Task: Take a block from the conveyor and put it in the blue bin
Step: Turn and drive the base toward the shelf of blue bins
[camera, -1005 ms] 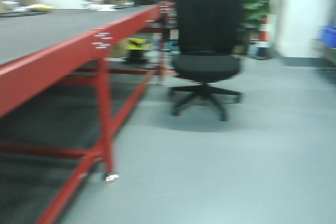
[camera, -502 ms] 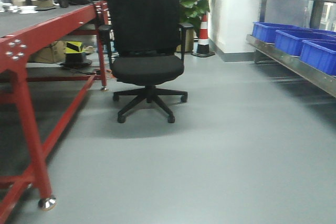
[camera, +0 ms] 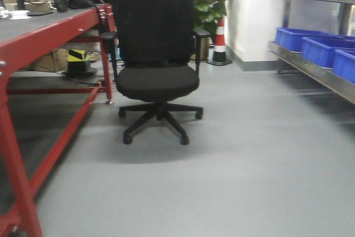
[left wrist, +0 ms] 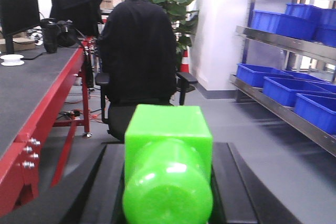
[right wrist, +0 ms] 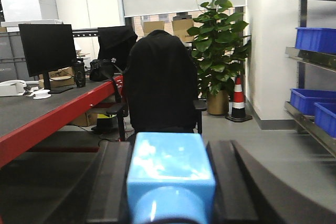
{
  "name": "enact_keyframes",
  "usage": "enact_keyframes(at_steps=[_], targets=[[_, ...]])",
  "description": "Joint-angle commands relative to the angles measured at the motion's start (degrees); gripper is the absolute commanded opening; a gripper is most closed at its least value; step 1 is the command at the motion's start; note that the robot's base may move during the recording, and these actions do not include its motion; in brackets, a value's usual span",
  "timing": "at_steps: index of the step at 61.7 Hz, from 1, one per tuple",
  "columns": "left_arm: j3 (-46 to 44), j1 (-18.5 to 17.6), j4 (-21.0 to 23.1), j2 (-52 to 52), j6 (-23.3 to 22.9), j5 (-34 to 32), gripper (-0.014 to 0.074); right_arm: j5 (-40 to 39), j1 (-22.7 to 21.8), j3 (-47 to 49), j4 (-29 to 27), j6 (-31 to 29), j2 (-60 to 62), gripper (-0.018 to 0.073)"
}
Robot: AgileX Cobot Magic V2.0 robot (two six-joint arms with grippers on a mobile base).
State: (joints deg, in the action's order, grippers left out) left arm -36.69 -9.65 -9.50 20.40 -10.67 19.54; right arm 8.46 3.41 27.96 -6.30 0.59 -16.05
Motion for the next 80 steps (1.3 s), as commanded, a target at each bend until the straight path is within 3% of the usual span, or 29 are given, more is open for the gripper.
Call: enact_keyframes(at_steps=[1, 80], targets=[[0.0, -0.2, -0.1, -0.1, 0.2, -1.0, -0.0111, -1.2, 0.0, 0.1, 0.0, -0.1, 0.1, -0.0162], [0.0, -0.2, -0.1, -0.1, 0.2, -1.0, -0.0111, -1.2, 0.0, 0.1, 0.0, -0.1, 0.1, -0.0162]])
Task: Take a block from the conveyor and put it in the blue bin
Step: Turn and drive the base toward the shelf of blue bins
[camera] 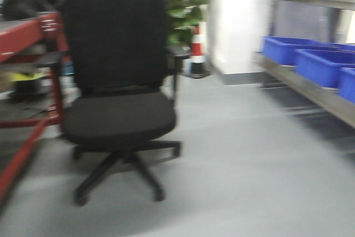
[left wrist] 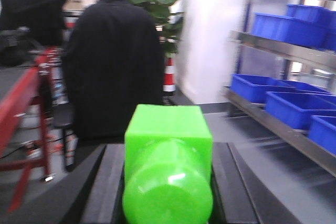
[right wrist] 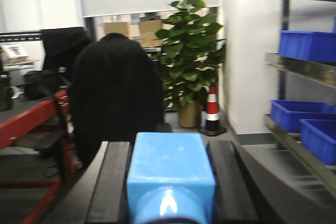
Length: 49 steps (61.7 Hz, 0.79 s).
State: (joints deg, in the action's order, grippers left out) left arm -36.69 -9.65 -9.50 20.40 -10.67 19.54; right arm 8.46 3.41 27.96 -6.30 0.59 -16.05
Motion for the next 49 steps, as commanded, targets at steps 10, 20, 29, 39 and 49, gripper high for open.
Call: enact_keyframes(at_steps=[10, 20, 29, 39, 49], targets=[[0.0, -0.2, -0.1, -0.1, 0.2, -1.0, -0.0111, -1.2, 0.0, 0.1, 0.0, -0.1, 0.1, -0.0162], [0.0, -0.2, -0.1, -0.1, 0.2, -1.0, -0.0111, -1.2, 0.0, 0.1, 0.0, -0.1, 0.1, -0.0162], [0.0, -0.2, -0.1, -0.1, 0.2, -1.0, -0.0111, -1.2, 0.0, 0.1, 0.0, -0.1, 0.1, -0.0162], [0.0, -0.2, -0.1, -0.1, 0.2, -1.0, -0.0111, -1.2, 0.0, 0.1, 0.0, -0.1, 0.1, -0.0162], [0.0, -0.2, -0.1, -0.1, 0.2, -1.0, -0.0111, -1.2, 0.0, 0.1, 0.0, -0.1, 0.1, -0.0162]])
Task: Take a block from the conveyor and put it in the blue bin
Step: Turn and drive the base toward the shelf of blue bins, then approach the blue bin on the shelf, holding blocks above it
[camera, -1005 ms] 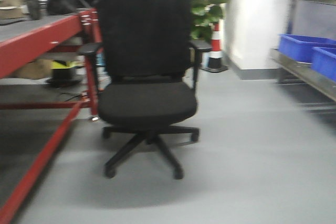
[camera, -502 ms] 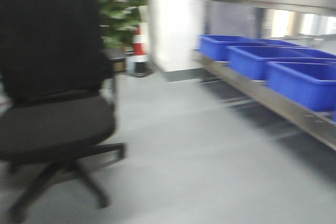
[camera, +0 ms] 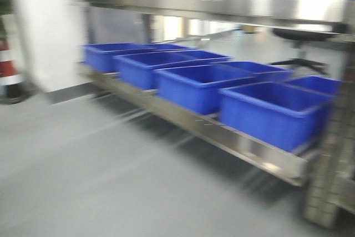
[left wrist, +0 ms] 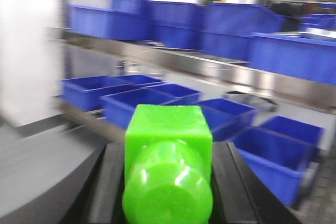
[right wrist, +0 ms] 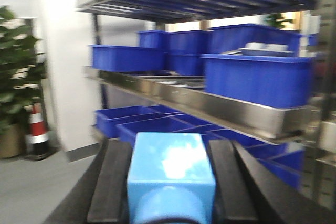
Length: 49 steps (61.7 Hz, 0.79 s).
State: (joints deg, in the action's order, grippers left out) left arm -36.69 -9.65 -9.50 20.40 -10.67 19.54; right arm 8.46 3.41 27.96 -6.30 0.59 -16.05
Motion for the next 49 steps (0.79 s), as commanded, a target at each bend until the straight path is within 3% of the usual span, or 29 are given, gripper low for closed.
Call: enact_keyframes(at_steps=[1, 49], targets=[[0.0, -0.2, -0.1, -0.1, 0.2, -1.0, -0.0111, -1.2, 0.0, 0.1, 0.0, -0.1, 0.1, -0.0162], [0.0, -0.2, -0.1, -0.1, 0.2, -1.0, -0.0111, -1.2, 0.0, 0.1, 0.0, -0.1, 0.1, -0.0162]])
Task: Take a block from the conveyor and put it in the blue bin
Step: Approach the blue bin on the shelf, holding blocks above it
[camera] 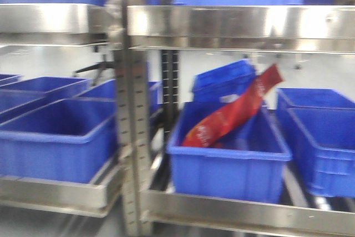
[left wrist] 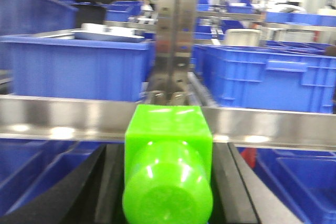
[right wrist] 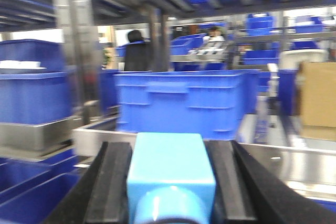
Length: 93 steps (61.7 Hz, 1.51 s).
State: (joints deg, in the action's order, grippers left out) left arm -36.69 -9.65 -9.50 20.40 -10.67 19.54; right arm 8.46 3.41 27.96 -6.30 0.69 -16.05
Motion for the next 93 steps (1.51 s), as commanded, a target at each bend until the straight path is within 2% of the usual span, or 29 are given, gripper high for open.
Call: enact_keyframes(at_steps=[1, 93], targets=[[0.0, -0.2, -0.1, -0.1, 0.2, -1.0, -0.0111, -1.2, 0.0, 0.1, 0.0, -0.2, 0.1, -0.0162], [0.0, -0.2, -0.1, -0.1, 0.2, -1.1, -0.0111, -1.2, 0.0, 0.1, 0.0, -0.2, 0.1, -0.0162]])
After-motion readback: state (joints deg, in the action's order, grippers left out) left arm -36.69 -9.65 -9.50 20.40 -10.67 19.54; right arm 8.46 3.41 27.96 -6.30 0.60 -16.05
